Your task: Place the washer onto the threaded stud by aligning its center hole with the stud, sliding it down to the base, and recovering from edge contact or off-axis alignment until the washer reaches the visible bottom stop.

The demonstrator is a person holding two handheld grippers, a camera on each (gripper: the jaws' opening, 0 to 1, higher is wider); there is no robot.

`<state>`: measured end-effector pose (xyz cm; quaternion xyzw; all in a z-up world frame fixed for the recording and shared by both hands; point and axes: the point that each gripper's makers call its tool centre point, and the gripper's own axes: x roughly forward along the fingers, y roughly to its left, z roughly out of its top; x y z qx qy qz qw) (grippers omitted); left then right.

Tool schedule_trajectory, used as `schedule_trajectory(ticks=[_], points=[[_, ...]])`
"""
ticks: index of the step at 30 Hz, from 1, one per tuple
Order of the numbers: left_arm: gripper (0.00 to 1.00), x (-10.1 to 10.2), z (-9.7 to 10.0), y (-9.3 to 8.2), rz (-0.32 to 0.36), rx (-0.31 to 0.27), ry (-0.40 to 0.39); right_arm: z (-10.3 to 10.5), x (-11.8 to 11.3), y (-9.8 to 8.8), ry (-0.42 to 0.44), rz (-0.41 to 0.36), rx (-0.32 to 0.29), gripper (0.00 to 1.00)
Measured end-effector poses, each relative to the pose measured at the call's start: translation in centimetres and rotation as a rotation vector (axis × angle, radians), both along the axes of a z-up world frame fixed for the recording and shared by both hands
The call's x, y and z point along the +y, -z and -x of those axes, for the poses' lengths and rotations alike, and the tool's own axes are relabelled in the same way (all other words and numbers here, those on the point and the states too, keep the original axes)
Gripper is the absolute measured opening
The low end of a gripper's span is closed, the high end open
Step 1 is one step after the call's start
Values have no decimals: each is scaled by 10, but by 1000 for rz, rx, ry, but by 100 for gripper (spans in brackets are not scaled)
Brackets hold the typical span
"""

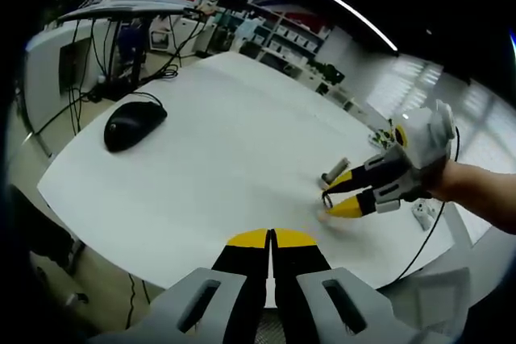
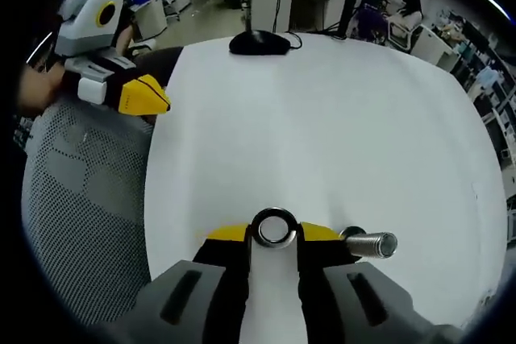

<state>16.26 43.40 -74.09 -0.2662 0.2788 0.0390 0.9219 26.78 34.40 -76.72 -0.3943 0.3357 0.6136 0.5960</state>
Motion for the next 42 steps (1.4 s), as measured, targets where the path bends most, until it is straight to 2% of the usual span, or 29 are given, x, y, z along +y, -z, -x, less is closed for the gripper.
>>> schedule_trajectory(ticks=[9, 16, 28, 42], points=[[0, 0, 0, 0, 1, -1, -1, -5, 0, -15, -19, 22, 6, 22], [0, 0, 0, 0, 0, -2, -1, -11, -2, -23, -51, 46, -22, 22], [0, 0, 0, 0, -3, 0, 1, -17, -10, -30, -100, 94, -42, 22], [0, 0, 0, 0, -2, 1, 1, -34, -15, -37, -108, 139, -65, 22]])
